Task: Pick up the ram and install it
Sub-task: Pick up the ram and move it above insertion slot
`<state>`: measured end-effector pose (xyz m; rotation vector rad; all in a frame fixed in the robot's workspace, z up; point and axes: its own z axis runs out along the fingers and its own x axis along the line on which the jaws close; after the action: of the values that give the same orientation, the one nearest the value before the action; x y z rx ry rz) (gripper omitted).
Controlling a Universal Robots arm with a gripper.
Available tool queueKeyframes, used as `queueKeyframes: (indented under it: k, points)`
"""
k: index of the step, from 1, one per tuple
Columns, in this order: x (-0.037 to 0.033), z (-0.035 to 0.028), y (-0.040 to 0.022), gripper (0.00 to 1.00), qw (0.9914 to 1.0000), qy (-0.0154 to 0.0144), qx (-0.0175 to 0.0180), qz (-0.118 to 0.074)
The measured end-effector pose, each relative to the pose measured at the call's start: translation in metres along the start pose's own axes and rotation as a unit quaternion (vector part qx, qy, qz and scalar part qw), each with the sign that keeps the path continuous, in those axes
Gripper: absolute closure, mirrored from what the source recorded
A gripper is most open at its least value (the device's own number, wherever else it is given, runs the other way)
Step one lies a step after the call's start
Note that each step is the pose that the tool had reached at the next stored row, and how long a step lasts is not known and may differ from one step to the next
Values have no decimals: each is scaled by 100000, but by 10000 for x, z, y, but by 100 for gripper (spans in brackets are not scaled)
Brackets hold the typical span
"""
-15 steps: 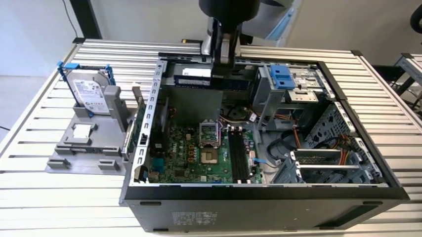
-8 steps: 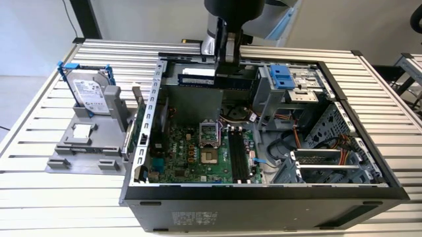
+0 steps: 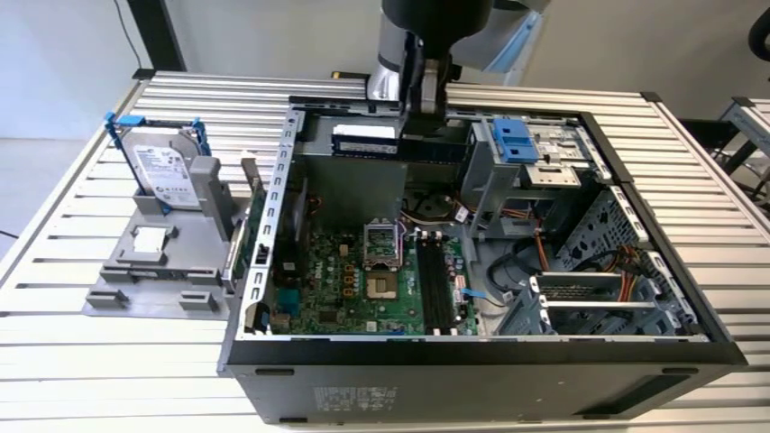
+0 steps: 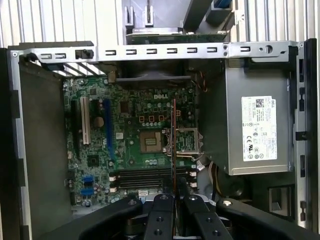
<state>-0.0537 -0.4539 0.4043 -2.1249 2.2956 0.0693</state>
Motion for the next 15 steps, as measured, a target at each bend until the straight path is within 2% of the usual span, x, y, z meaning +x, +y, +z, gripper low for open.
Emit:
queueKeyframes:
  k: [8, 15]
  points:
    - [-17, -5, -219, 100, 100000, 6, -14, 0]
    - [-35, -10, -448, 100, 100000, 9, -48, 2]
